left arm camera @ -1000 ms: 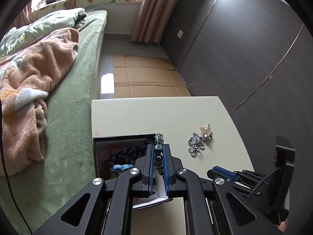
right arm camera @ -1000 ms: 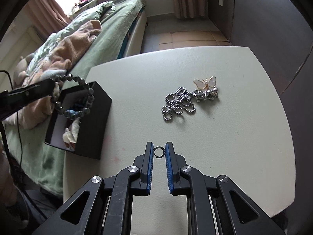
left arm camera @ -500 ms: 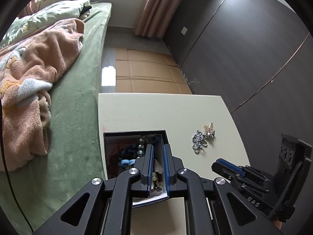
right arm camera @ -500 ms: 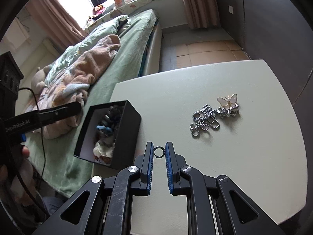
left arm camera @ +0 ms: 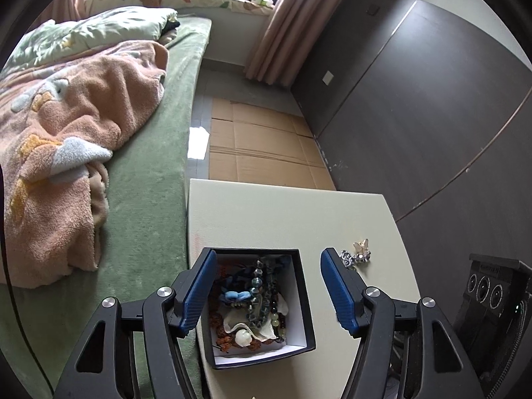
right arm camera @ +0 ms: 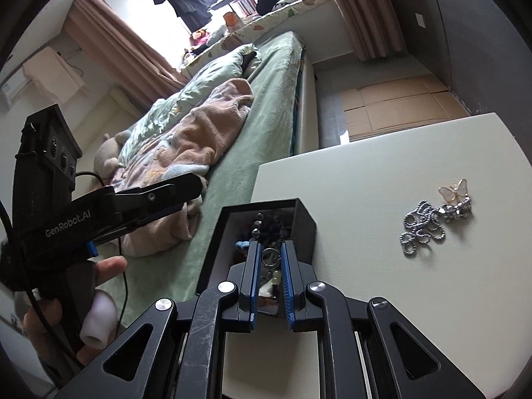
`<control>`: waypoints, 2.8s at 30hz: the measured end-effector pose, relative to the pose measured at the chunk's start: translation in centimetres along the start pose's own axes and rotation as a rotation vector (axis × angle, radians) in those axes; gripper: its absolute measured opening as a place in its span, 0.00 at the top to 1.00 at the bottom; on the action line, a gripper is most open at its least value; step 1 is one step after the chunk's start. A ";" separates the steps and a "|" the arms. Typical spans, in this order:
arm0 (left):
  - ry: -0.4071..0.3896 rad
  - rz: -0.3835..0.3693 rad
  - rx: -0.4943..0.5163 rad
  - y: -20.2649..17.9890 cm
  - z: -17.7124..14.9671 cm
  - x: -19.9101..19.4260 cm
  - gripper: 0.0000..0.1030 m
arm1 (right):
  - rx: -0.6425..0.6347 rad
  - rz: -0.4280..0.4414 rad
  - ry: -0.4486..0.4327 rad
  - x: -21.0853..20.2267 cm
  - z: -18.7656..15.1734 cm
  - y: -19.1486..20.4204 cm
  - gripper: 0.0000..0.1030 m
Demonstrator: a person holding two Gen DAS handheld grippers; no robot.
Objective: Organize jewelry
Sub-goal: 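Carry the silver ring over the box and release it with the right gripper, then move both grippers back to the silver chain and butterfly pendant, then close the left gripper on the silver ball chain and lift it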
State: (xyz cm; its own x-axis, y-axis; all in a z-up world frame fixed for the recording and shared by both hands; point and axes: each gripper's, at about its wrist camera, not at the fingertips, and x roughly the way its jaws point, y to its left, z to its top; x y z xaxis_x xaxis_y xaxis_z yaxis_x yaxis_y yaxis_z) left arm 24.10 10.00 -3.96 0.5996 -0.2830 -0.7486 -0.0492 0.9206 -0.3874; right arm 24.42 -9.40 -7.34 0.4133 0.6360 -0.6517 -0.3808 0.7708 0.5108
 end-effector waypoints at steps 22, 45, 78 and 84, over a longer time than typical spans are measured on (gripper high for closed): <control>-0.008 -0.015 0.038 -3.9 0.1 1.3 0.36 | 0.121 -0.033 -0.036 -3.2 0.3 -3.5 0.64; 0.167 0.004 0.227 -13.1 -3.0 9.9 0.36 | 0.482 -0.238 -0.169 -11.4 -0.1 -15.2 0.64; 0.334 0.211 0.452 -17.1 -5.7 19.6 0.78 | 0.625 -0.139 -0.065 -11.6 -1.3 -19.9 0.46; 0.328 0.188 0.465 -16.2 -6.3 17.9 0.88 | 0.615 -0.170 -0.046 -10.9 -1.2 -19.5 0.46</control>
State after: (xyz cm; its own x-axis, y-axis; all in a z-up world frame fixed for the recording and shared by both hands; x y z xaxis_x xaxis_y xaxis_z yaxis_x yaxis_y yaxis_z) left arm 30.61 -11.70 -14.49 0.3332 -0.1037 -0.9371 0.2683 0.9633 -0.0112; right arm 26.35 -31.38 -10.90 0.4661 0.4935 -0.7343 0.2318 0.7329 0.6396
